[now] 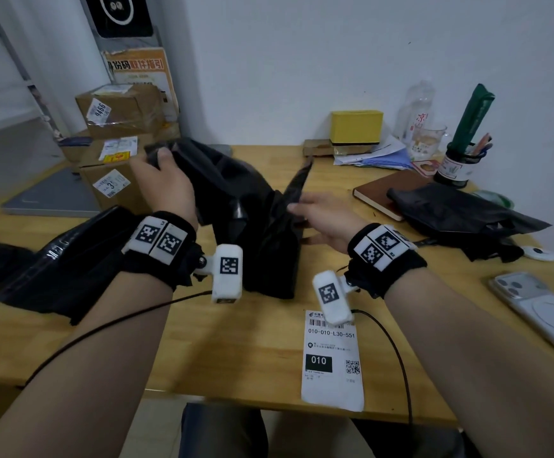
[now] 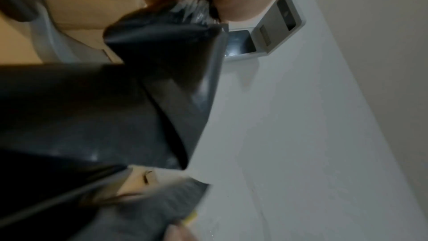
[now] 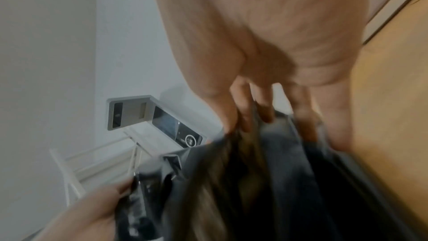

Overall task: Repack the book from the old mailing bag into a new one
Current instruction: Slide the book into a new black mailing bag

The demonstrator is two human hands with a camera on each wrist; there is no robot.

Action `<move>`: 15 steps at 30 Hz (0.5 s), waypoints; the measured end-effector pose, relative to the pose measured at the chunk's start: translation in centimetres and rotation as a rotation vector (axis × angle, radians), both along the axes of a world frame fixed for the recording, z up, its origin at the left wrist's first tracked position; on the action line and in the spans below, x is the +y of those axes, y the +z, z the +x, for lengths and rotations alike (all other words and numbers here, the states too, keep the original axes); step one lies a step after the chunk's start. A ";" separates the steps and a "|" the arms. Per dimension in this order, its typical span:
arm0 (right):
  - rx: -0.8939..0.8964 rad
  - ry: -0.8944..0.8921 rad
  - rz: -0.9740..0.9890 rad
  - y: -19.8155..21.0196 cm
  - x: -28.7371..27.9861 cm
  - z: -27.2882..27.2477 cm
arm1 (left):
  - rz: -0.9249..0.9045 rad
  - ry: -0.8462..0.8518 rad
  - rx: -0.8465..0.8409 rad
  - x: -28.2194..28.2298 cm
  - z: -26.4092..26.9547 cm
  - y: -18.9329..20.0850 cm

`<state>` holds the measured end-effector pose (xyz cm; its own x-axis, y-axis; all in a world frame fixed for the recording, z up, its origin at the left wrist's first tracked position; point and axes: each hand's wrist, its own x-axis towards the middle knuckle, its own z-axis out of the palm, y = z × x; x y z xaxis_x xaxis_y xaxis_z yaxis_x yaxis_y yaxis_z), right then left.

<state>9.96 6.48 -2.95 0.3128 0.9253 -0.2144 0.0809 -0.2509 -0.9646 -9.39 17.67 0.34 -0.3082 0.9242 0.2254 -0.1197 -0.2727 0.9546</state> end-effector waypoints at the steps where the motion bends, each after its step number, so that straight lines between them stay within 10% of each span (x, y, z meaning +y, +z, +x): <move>1: -0.048 0.060 -0.035 0.2 0.0 -0.3 | 0.042 -0.031 0.003 -0.4 0.4 0.6; 8: 0.023 0.119 0.199 1.8 -0.6 -0.6 | 0.261 -0.370 0.157 -3.4 4.1 2.1; 15: 0.060 -0.154 0.312 0.7 -1.3 1.6 | 0.029 -0.920 0.169 -6.3 6.7 0.5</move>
